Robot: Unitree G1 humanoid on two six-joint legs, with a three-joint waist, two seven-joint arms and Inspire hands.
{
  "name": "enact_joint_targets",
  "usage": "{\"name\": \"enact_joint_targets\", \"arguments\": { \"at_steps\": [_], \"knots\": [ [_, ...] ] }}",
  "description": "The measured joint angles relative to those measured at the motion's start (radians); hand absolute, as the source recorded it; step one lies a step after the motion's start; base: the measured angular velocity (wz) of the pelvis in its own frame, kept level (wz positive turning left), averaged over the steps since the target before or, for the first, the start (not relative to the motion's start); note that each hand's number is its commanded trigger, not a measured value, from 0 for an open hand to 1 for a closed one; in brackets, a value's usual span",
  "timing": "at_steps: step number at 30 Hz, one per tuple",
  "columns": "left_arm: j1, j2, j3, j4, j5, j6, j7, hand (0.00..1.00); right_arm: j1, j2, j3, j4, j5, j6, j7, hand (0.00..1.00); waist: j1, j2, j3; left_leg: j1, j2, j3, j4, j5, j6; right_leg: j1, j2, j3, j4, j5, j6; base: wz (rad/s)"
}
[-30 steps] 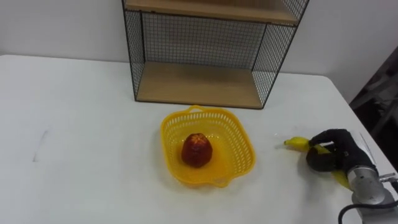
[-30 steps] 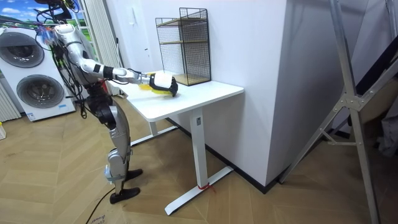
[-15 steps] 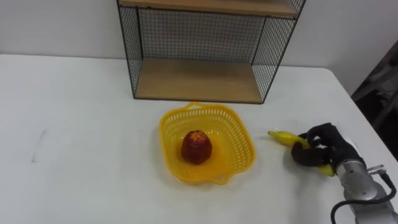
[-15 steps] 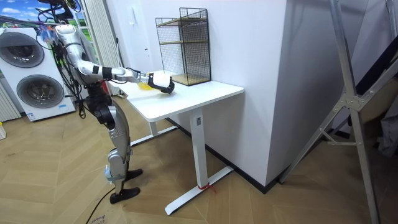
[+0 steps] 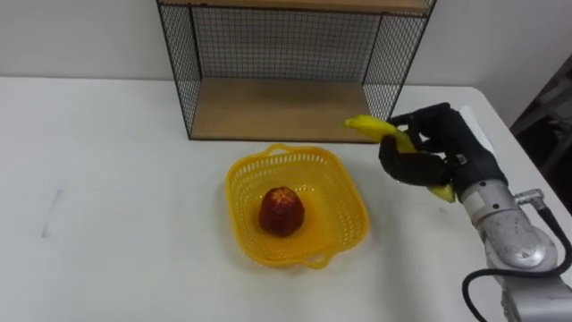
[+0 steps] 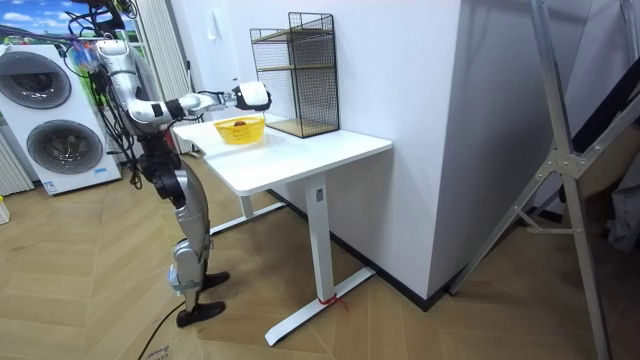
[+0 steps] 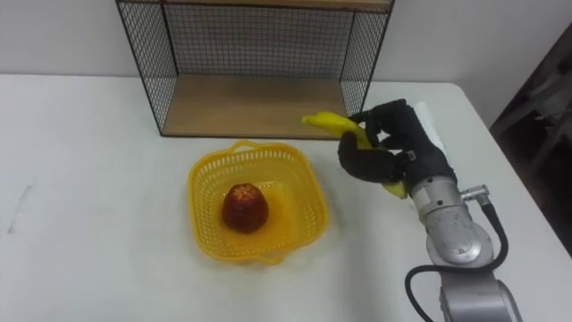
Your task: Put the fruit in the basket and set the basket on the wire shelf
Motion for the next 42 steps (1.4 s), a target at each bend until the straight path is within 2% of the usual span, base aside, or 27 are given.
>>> {"name": "enact_joint_targets", "arguments": {
  "at_steps": [5,10,14,20,21,22,23,42],
  "knots": [
    [-0.008,0.000,-0.023,0.014,0.000,0.000,-0.001,0.00,0.002,0.001,0.065,-0.132,-0.053,-0.003,0.026,1.00,0.004,0.003,0.0004,0.011,-0.001,0.004,-0.014,0.002,-0.002,0.001,0.001,0.012,0.000,0.001,0.000,-0.05],
    [-0.036,-0.007,-0.040,0.049,0.000,-0.001,0.001,0.00,-0.002,0.003,0.115,-0.134,-0.071,-0.003,0.087,1.00,0.030,0.003,-0.0008,0.022,0.000,0.008,-0.021,0.004,-0.004,0.008,0.001,0.015,-0.002,0.002,-0.001,-0.01],
    [-0.036,-0.008,-0.063,0.049,-0.001,-0.003,0.001,0.00,-0.002,0.004,0.142,-0.134,-0.076,-0.003,0.123,1.00,0.052,0.004,0.0004,0.018,0.000,0.008,-0.019,0.004,-0.004,0.005,0.001,0.014,-0.002,0.002,-0.002,0.00],
    [-0.047,-0.009,-0.093,0.049,0.000,-0.005,-0.003,0.00,-0.003,0.008,0.203,-0.137,-0.108,-0.003,0.199,1.00,0.058,0.006,0.0016,0.009,0.000,0.004,-0.018,0.004,-0.004,-0.002,0.001,0.012,-0.002,0.002,-0.002,0.01],
    [-0.048,-0.009,-0.095,0.049,-0.001,-0.007,-0.003,0.00,-0.003,0.008,0.208,-0.137,-0.108,-0.003,0.203,0.94,0.058,0.006,0.0019,0.008,0.000,0.004,-0.018,0.004,-0.004,-0.003,0.002,0.011,-0.002,0.002,-0.002,0.00],
    [-0.050,-0.009,-0.099,0.049,-0.001,-0.009,-0.002,0.00,-0.003,0.008,0.215,-0.137,-0.110,-0.003,0.214,0.55,0.058,0.006,0.0019,0.004,0.001,0.004,-0.014,0.004,-0.004,-0.005,0.002,0.011,-0.002,0.002,-0.002,0.00],
    [-0.054,-0.009,-0.102,0.049,-0.001,-0.013,-0.002,0.00,-0.003,0.008,0.223,-0.137,-0.110,-0.003,0.221,0.00,0.058,0.006,0.0030,0.001,0.001,0.004,-0.014,0.004,-0.004,-0.008,0.002,0.011,-0.002,0.002,-0.002,0.00],
    [-0.055,-0.003,-0.122,0.049,-0.001,-0.015,0.003,0.00,0.000,0.014,0.265,-0.137,-0.121,0.001,0.273,0.00,0.056,0.002,0.0058,-0.020,0.000,-0.001,-0.005,0.002,-0.002,-0.014,0.002,0.000,-0.001,0.002,-0.002,0.00]
  ]
}}
